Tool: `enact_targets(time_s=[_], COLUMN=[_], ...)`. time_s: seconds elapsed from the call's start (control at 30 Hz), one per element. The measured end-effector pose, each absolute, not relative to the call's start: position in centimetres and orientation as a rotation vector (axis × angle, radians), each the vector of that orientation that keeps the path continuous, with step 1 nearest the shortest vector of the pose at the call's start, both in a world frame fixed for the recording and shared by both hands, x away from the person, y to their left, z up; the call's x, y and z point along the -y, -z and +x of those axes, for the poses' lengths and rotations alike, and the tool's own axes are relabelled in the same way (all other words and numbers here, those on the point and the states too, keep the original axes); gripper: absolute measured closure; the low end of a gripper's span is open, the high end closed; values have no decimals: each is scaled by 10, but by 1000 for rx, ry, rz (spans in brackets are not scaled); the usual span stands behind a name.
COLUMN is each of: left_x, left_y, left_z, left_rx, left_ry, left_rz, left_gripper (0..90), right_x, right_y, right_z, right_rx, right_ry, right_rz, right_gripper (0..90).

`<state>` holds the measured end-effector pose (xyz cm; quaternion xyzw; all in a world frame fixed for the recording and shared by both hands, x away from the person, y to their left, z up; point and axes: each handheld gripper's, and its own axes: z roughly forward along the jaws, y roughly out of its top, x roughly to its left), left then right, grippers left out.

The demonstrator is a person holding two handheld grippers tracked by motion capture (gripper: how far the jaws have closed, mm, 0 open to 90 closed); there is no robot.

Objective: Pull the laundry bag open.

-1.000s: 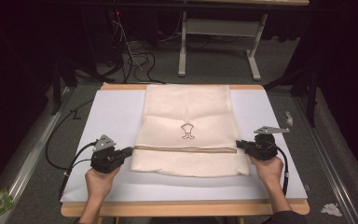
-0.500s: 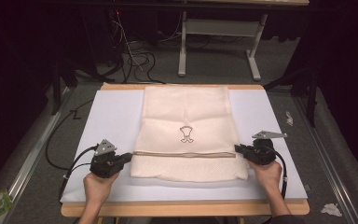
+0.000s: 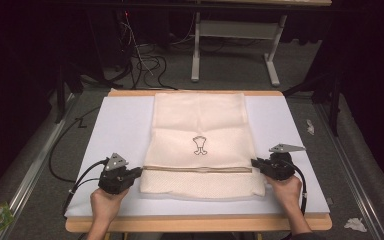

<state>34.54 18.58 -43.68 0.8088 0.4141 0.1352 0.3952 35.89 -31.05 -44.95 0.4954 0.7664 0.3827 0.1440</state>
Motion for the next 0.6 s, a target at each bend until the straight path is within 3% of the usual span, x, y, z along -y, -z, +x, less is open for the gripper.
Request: enact_targets(time_s=[0.33, 0.6], left_x=[-185, -184], left_y=[441, 444], left_z=[346, 349], left_rx=[-1065, -1036], left_ry=[-322, -315], left_rz=[2068, 2057], left_gripper=[858, 796], right_x=[310, 310], right_y=[454, 453], right_z=[359, 358], right_rx=[-2220, -2203], right_ry=[-1094, -1096], right_rz=[1440, 1449], right_gripper=[823, 652])
